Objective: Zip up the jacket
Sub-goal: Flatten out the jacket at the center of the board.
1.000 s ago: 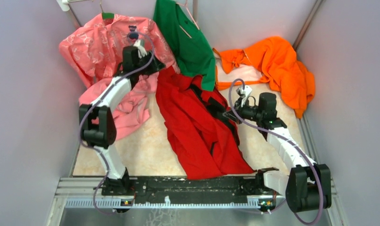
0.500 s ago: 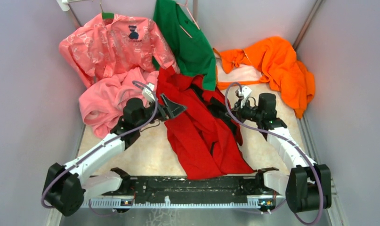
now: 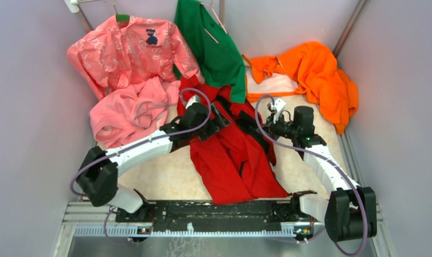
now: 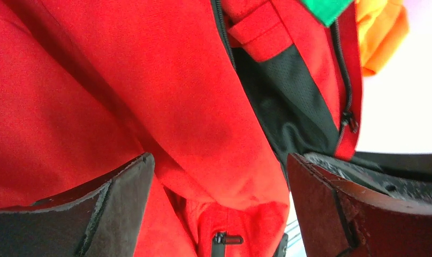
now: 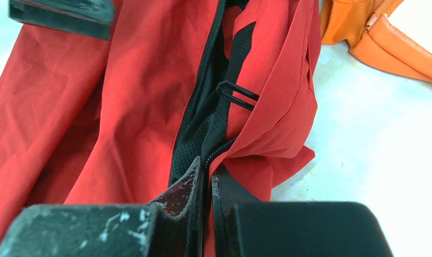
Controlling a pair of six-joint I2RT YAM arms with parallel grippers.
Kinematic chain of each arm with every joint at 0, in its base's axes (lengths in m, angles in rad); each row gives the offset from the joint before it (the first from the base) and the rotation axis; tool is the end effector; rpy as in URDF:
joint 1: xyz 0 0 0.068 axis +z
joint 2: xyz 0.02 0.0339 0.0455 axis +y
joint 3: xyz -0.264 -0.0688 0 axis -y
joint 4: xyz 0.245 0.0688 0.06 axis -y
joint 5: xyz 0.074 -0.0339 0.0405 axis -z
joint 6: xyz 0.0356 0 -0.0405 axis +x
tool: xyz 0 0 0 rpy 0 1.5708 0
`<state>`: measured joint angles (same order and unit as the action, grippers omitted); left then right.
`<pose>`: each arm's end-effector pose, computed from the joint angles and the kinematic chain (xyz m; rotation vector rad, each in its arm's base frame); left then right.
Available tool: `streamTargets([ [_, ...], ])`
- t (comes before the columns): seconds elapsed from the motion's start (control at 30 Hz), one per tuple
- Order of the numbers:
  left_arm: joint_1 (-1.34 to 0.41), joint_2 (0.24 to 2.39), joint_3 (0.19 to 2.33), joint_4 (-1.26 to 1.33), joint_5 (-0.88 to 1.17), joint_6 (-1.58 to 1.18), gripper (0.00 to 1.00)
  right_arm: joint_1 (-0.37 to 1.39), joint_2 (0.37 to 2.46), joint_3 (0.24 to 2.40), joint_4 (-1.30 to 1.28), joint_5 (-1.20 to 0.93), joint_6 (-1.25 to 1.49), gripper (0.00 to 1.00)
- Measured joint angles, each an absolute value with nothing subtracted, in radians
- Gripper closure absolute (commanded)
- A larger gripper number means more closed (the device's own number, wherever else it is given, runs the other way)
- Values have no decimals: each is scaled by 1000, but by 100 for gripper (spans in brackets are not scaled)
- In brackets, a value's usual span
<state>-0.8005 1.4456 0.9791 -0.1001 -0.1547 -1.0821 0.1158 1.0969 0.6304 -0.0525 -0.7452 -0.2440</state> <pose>0.2302 -0.2294 0.2602 -0.4156 2.2416 -0.9069 0.2280 0.0508 0.2421 -0.7879 1.8483 0.6914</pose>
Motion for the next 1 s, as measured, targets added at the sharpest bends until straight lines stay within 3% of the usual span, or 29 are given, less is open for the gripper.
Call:
streamTargets([
  [0.17, -802, 1574, 1084, -162, -185, -1089, 8, 116, 1097, 630, -52, -744, -244, 93],
  [0.23, -802, 1623, 1114, -177, -191, -1085, 23, 116, 1097, 630, -53, -743, -245, 93],
  [0.37, -799, 1669, 1121, -185, -199, -1052, 73, 116, 1097, 630, -53, -742, -248, 93],
  [0.47, -770, 1665, 1103, -162, -185, -989, 87, 116, 1097, 630, -54, -741, -252, 93],
  [0.67, -563, 1591, 1018, -60, 32, -776, 100, 116, 1097, 630, -54, -690, -253, 100],
  [0.8, -357, 1554, 1008, 3, 292, -604, 100, 116, 1084, 630, -53, -607, -251, 100],
  [1.0, -189, 1568, 1124, -67, 628, -466, 98, 102, 1024, 645, -47, -567, -222, 100],
])
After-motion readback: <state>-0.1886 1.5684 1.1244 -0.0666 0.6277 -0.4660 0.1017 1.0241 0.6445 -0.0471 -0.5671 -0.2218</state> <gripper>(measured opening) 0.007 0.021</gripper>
